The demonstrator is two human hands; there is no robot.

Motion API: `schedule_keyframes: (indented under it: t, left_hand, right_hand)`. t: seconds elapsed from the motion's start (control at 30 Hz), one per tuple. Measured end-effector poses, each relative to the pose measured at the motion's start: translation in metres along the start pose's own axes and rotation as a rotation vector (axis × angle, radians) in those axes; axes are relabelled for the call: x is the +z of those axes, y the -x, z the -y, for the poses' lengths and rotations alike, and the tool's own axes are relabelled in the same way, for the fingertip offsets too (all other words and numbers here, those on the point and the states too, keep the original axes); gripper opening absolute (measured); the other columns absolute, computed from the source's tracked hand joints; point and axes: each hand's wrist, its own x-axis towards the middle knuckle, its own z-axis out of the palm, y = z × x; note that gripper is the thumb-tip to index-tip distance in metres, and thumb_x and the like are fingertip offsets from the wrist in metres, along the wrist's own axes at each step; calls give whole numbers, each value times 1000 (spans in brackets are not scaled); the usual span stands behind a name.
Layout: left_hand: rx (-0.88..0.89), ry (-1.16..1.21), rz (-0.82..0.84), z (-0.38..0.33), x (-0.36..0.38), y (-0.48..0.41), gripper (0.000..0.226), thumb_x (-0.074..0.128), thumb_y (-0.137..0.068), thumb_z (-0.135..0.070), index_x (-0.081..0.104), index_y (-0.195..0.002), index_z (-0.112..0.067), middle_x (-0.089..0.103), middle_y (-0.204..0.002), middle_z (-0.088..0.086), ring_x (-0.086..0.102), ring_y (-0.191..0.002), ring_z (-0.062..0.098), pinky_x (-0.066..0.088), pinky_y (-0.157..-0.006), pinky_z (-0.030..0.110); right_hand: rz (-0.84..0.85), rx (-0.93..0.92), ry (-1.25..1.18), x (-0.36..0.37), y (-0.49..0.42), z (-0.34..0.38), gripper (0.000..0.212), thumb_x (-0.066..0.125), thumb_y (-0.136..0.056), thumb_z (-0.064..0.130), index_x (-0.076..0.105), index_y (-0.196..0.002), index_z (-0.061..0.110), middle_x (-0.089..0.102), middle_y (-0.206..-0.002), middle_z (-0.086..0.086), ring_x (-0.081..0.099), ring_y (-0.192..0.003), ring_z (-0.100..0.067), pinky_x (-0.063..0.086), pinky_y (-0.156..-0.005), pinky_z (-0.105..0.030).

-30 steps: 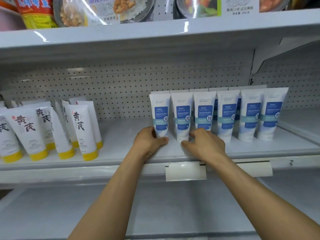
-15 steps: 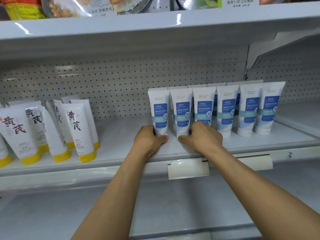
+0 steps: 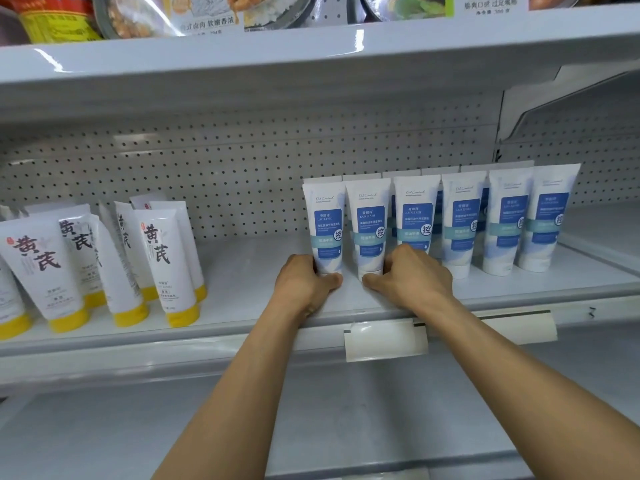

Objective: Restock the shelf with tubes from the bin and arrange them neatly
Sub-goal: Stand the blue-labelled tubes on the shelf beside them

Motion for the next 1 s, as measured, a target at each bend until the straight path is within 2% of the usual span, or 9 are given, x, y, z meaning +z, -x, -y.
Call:
schedule_keyframes:
  t: [0.27,0.4,0.5,0.57,0.63,0.7,0.77,0.9,1.0]
  left_hand:
    - [-2,-5,-11,-2,0,2,32,73,-82,-28,63,-110,-16,69,-110,4,62,-91,20,44,-77,26]
    - [-7,7,-30,-2,-1,5,53,77,-77,-32,48,-119,-16,61,-120,4,61,-99,20,46,-80,30]
    - [0,-19,-133,-2,-2,12,74,75,-80,-37,34,-136,-12,48,-135,9,55,-116,26,46,-94,35]
    - [106,-67,-320,-3,0,19,67,71,-82,-37,36,-134,-12,49,-132,7,55,-114,25,47,-95,39]
    - [208,-102,-454,-12,4,31,47,67,-85,-36,46,-123,-18,57,-116,0,58,-100,18,50,-83,36]
    - [243,-139,-416,-29,15,42,23,64,-87,-37,57,-107,-27,63,-96,-10,59,-86,13,49,-73,30]
    - [243,-185,-330,-46,31,51,11,61,-87,-41,63,-93,-32,65,-83,-15,61,-82,12,51,-73,30]
    - [184,-342,-286,-66,60,47,24,57,-85,-52,70,-96,-35,69,-93,-9,63,-92,18,53,-80,34]
    - [128,-442,-286,-73,73,40,32,58,-85,-55,70,-103,-31,69,-100,-5,62,-97,20,44,-74,27]
  right_hand:
    - [12,-16,-20,-1,2,0,33,62,-80,52,63,-92,22,65,-90,1,63,-85,-23,44,-67,-30]
    - [14,-55,-52,-6,8,-2,28,61,-85,46,57,-77,19,60,-82,-1,60,-81,-25,40,-63,-28]
    - [-44,-145,-22,-15,19,-14,23,56,-89,41,66,-92,21,65,-92,-1,62,-91,-26,42,-66,-30]
    - [-122,-168,3,-26,26,-30,21,54,-91,40,68,-98,26,68,-96,2,62,-92,-24,45,-70,-30]
    - [-189,-143,18,-39,29,-50,19,53,-91,38,68,-96,28,69,-96,4,60,-86,-22,41,-67,-29]
    - [-206,-100,26,-49,26,-69,18,53,-91,37,68,-94,29,70,-94,4,60,-84,-23,37,-66,-28]
    - [-203,-78,20,-55,21,-85,17,54,-90,39,68,-95,29,70,-95,4,63,-89,-23,38,-66,-29]
    - [-161,-76,39,-60,11,-104,23,58,-89,43,67,-94,23,68,-94,1,61,-83,-21,39,-66,-29]
    - [-130,-63,79,-58,4,-110,29,59,-88,47,66,-87,19,68,-90,-1,59,-78,-21,41,-65,-29]
